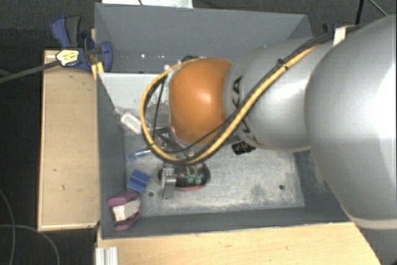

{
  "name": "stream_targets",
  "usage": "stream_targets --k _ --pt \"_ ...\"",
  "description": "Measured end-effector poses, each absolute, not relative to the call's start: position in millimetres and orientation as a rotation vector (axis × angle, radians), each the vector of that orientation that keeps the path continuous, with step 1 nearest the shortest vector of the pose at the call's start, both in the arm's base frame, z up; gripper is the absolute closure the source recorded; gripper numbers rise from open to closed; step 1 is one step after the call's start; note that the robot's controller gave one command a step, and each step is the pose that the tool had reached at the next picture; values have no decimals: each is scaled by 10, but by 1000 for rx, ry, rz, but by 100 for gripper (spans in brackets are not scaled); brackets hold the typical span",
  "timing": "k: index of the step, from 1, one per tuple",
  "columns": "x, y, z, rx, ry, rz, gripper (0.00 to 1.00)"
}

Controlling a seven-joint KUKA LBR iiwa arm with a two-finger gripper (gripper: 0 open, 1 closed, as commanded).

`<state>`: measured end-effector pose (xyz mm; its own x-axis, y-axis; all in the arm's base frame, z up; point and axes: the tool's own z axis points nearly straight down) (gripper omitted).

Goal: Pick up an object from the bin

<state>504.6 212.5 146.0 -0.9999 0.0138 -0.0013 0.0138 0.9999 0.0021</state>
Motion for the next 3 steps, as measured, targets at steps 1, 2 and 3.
stream_targets --k 1,2,3 --pt "5077 1009 1298 -408 3116 -4 0" --pt "5232 1582 673 -540 3096 4 0" --pt "5240 1552 702 -526 3097 2 100"
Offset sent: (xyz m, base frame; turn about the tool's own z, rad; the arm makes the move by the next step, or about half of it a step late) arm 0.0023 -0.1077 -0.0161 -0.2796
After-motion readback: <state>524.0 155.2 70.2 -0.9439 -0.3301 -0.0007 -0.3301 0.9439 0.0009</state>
